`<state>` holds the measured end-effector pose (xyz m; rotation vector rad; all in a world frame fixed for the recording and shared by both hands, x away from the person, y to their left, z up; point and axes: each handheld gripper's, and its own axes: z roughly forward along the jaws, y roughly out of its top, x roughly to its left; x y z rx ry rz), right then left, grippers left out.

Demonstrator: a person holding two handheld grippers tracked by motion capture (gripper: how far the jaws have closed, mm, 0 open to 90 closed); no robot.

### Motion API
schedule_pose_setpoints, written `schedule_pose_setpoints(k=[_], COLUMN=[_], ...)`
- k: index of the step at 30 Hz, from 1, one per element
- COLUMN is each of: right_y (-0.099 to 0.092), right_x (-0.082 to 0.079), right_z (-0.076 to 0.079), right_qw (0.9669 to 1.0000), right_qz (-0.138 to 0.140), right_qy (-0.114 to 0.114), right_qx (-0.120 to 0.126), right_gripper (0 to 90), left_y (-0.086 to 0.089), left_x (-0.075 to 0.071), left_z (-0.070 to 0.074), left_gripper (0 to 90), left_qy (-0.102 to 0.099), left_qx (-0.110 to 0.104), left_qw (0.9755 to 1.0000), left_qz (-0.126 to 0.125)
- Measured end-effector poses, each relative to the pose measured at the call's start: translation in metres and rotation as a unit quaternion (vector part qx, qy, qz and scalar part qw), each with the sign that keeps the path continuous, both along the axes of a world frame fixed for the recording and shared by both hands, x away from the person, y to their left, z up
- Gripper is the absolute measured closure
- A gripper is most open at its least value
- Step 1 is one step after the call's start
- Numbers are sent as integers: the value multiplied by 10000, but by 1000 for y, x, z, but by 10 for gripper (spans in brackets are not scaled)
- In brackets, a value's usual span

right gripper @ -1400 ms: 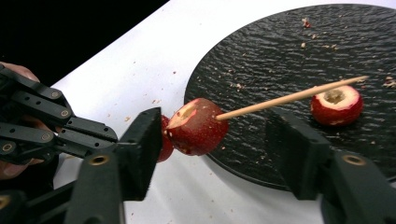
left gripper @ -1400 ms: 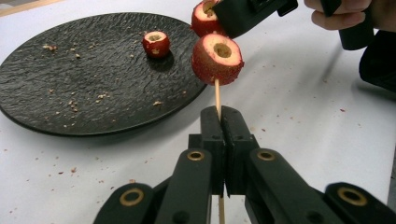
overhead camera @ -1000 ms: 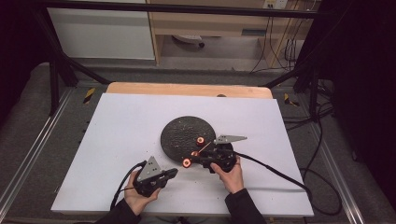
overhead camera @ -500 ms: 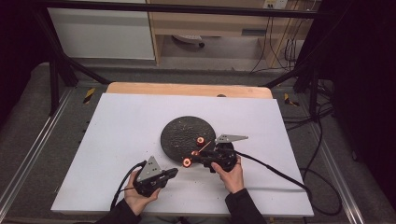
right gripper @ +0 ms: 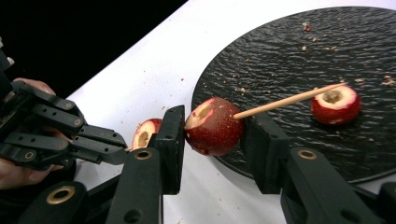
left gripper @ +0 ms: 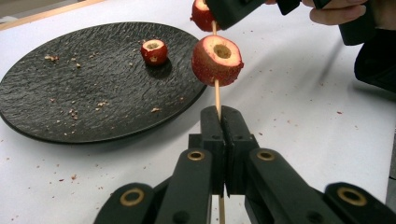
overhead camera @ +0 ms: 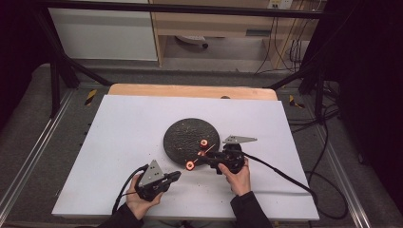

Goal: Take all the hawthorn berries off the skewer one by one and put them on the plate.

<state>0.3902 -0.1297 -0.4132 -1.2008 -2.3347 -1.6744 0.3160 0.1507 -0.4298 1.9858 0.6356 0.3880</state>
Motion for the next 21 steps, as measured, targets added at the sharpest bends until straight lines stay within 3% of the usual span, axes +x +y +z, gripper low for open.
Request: schedule_pose_setpoints(k=[21], right_y=[-36], right_x=[6], right_z=[9], right_qw=[9984], right_qz=[-539], right_qy=[-136], right_qx=[84], right_gripper=[620], left_y=[0], left_x=[-2], left_z=[-1], left_gripper=[884], left_qy=[-24], left_qx=[60], left_qw=[9999], left_qz=[-102])
